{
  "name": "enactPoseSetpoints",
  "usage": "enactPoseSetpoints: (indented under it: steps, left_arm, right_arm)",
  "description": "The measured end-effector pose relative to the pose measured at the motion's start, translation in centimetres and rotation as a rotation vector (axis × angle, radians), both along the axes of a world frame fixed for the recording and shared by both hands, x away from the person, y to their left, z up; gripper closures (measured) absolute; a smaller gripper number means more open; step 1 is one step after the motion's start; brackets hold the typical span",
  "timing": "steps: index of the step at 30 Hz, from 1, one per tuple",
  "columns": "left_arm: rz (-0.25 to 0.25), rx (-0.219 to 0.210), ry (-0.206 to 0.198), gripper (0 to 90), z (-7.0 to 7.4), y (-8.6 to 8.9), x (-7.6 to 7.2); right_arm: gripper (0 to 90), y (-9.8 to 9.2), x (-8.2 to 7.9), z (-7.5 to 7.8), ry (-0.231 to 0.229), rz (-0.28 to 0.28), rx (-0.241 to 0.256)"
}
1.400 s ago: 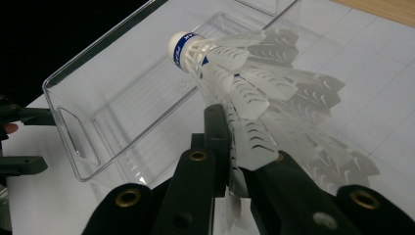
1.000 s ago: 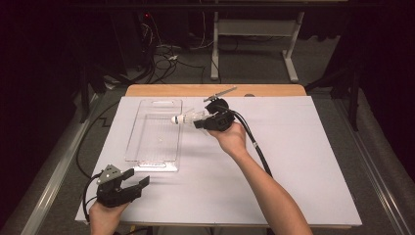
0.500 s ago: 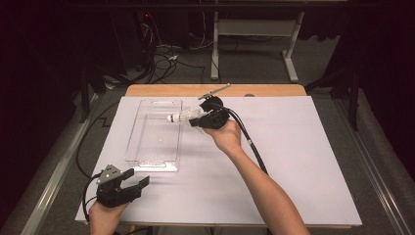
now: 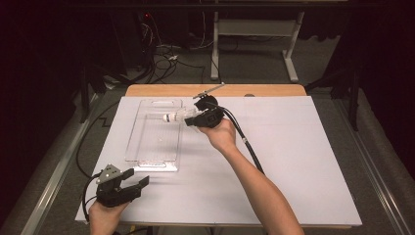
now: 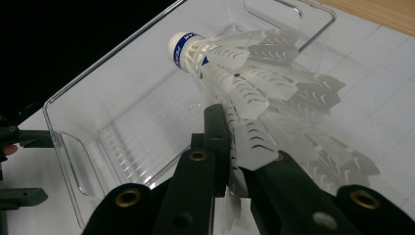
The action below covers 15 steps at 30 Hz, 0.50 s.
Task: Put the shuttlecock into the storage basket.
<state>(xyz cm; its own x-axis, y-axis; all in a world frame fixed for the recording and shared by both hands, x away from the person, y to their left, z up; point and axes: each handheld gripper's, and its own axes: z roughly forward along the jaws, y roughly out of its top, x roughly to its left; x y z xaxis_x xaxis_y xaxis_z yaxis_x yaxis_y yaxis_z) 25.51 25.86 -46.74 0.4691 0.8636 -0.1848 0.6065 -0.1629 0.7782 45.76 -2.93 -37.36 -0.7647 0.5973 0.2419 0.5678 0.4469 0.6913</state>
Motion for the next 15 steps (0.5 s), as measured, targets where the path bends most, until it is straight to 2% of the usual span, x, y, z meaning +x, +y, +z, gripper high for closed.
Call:
enactPoseSetpoints:
  steps: [15]
  left_arm:
    - [-0.002, -0.002, 0.000, 33.2, 0.0, 0.1, 0.0]
  right_arm:
    - [89.3, 1.3, 0.5, 0.4, -0.006, 0.013, -0.016]
